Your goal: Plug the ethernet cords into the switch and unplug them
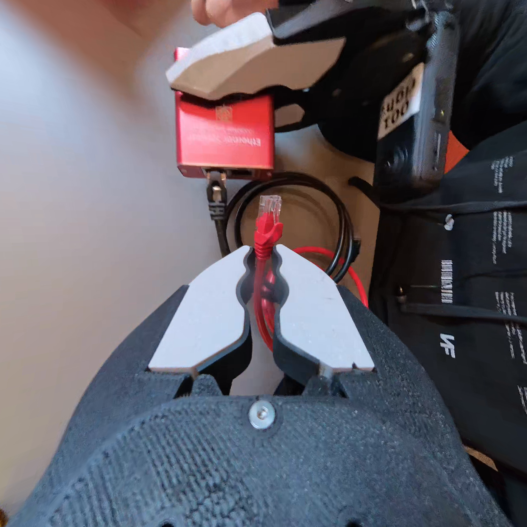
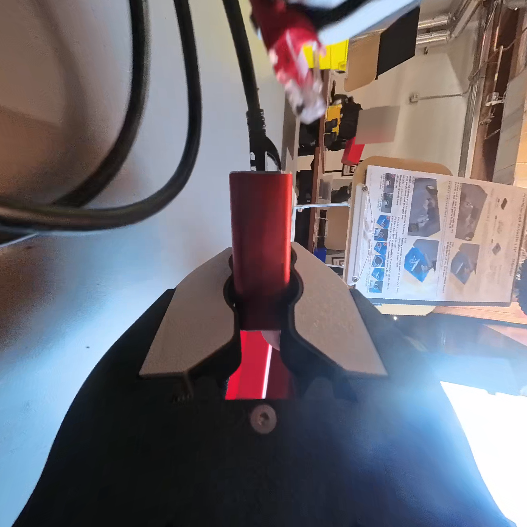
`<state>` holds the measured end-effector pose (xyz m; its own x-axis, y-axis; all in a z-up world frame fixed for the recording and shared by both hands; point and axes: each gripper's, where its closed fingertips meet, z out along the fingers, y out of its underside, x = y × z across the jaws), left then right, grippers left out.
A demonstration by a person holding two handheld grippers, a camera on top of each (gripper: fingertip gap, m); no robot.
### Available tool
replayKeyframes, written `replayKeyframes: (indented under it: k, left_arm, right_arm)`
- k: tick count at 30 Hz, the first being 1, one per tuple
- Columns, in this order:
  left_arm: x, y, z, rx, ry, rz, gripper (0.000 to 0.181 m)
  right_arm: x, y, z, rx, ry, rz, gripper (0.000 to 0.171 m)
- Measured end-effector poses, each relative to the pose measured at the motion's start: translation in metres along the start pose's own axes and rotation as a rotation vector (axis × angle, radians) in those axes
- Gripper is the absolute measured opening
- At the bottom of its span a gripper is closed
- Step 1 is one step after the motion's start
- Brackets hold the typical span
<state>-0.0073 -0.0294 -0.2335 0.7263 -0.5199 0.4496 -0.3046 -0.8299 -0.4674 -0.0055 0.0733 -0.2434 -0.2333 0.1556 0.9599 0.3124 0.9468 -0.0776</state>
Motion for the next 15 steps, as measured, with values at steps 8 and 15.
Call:
replayKeyframes:
  k: [8, 15]
  left_arm:
    - [-0.011, -0.002, 0.014, -0.109, 0.032, -0.092, 0.01]
    - [-0.011, -0.002, 0.017, -0.136, 0.027, -0.111, 0.01]
  right_arm:
    - [-0.003, 0.001, 0.001, 0.009, 0.017, -0.015, 0.029]
    - [-0.005, -0.004, -0.003, 0.038, 0.026, -0.031, 0.029]
